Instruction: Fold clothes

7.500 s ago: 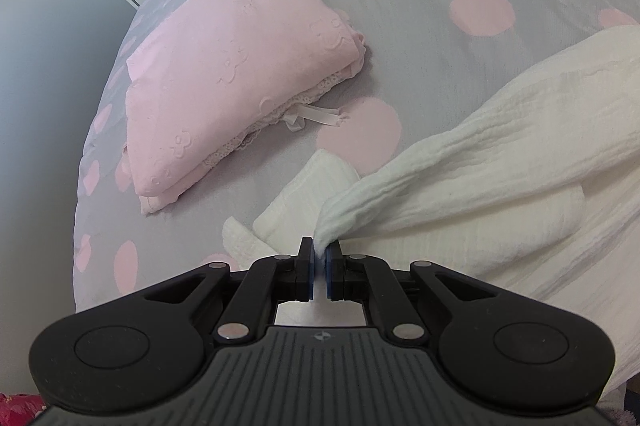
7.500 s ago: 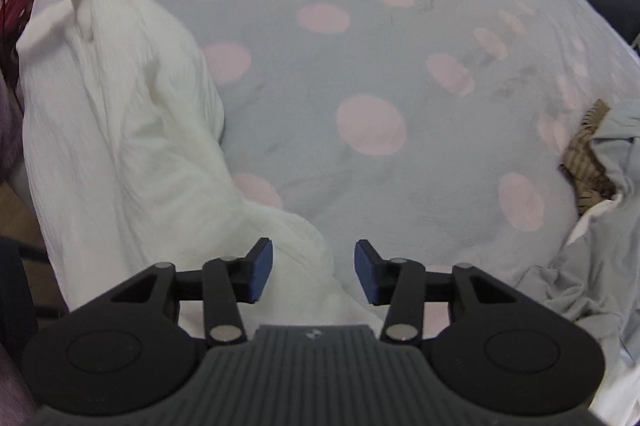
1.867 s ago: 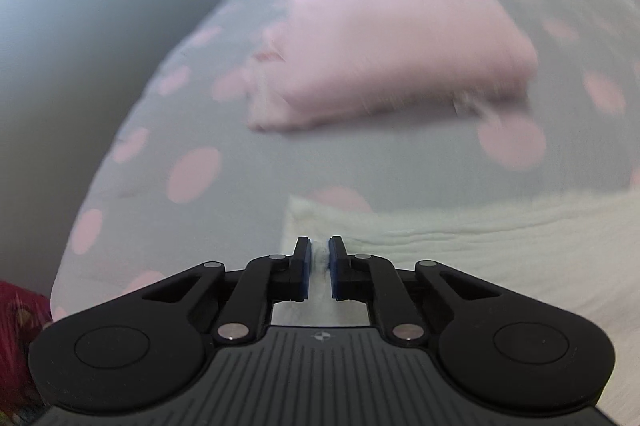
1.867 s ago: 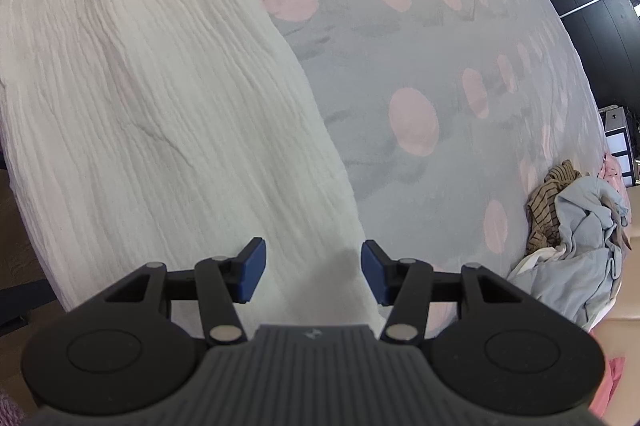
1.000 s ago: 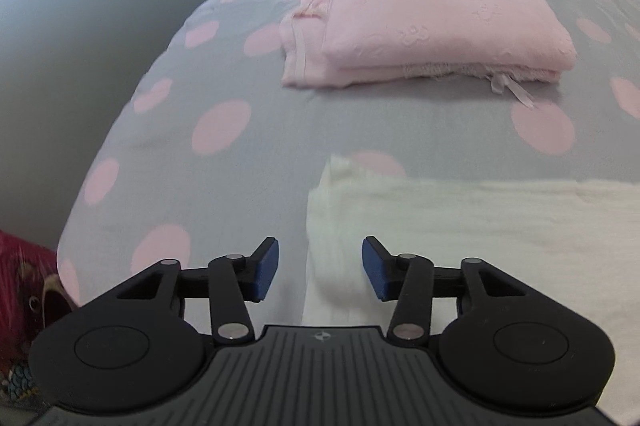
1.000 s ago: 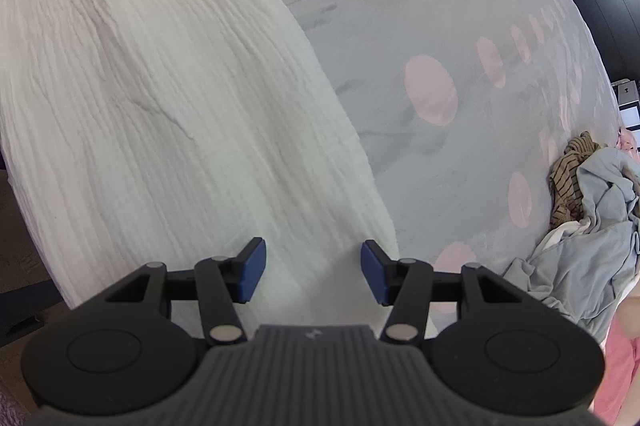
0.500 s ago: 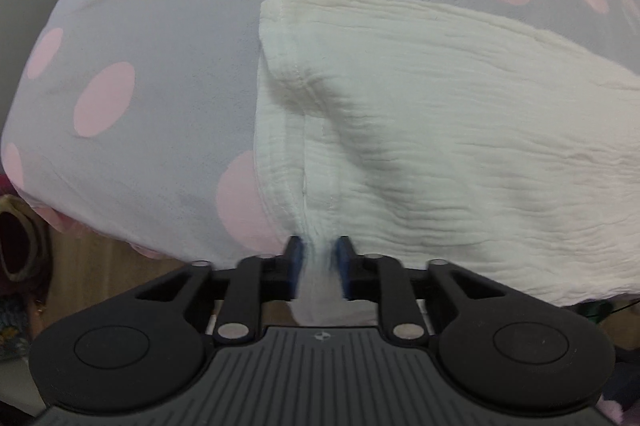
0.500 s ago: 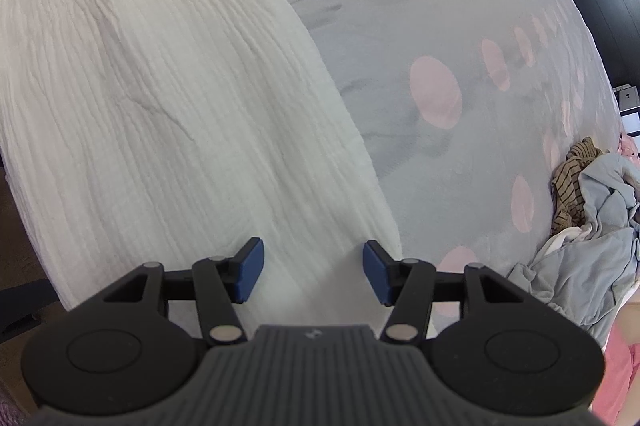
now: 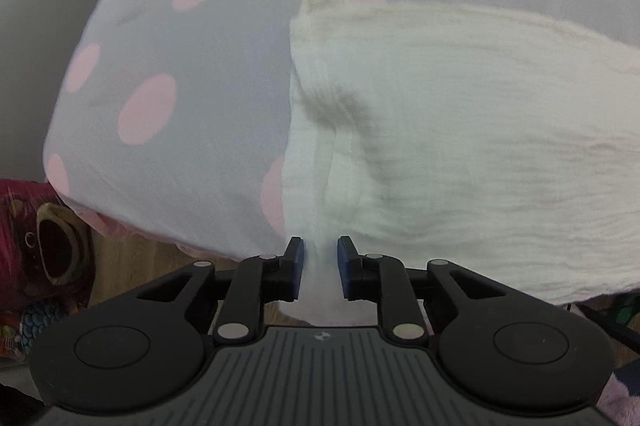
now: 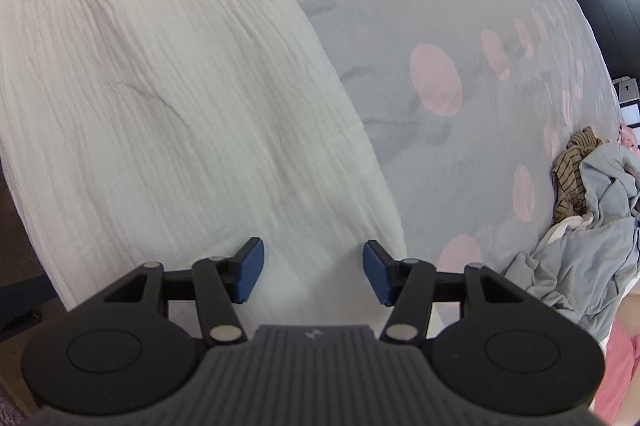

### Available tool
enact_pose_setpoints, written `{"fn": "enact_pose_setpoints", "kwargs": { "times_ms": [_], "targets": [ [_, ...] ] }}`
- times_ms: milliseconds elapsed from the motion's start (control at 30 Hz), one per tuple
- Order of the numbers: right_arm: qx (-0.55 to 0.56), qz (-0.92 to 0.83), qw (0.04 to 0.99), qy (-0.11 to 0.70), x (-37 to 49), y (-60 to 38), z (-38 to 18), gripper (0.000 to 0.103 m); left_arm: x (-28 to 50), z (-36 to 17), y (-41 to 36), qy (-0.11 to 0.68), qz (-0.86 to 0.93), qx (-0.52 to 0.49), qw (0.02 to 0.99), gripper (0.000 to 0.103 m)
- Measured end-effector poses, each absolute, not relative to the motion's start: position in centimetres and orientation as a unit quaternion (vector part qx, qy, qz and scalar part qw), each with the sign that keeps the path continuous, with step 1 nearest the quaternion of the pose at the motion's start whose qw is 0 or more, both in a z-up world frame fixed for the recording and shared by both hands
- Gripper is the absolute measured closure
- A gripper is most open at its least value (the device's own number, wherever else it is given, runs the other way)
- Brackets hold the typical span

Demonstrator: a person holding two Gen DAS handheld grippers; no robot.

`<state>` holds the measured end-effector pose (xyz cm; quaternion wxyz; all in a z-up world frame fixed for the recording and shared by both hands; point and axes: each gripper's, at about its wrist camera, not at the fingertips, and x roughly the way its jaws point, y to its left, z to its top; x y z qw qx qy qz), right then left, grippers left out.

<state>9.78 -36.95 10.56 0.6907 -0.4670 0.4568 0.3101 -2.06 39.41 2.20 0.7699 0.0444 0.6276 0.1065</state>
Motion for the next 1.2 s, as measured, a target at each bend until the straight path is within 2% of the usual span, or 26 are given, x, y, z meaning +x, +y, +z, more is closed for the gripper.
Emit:
{"fn": "enact_pose_setpoints", "kwargs": {
  "times_ms": [33,100,167,300,433,533,733,900,1200],
  "targets": [
    [-0.453,0.307,0.700,0.459,10.0,-37.5,11.1,0.045,-1.8,2.9,39.1,0.617,0.111,0.045,0.778,0.085],
    [-0.414,0.294,0.724,0.468,10.9,-38.9,12.4,0.045,-1.3,4.4,38.5,0.593,0.115,0.041,0.796,0.074],
    [-0.371,0.273,0.747,0.478,11.8,-40.9,13.5,0.045,-0.1,5.9,37.2,0.569,0.108,0.040,0.814,0.067],
    [-0.285,0.218,0.789,0.498,13.3,-45.6,15.4,0.045,2.5,8.7,32.8,0.527,0.068,0.049,0.846,0.062],
    [-0.221,0.161,0.814,0.513,13.7,-50.5,16.2,0.044,5.0,10.6,27.3,0.498,0.010,0.055,0.866,0.061],
    [-0.169,0.134,0.828,0.518,13.2,-54.0,16.4,0.034,5.9,10.9,23.6,0.490,-0.026,0.072,0.868,0.060],
    [-0.104,0.121,0.825,0.542,11.5,-58.2,14.4,0.034,7.6,10.5,17.4,0.485,-0.085,0.108,0.863,0.059],
    [-0.070,0.119,0.815,0.563,11.3,-59.8,12.1,0.030,9.0,10.2,12.1,0.479,-0.134,0.137,0.856,0.059],
    [-0.042,0.111,0.769,0.628,11.3,-60.2,8.7,0.030,9.1,9.1,8.8,0.492,-0.153,0.168,0.841,0.058]
  ]
}}
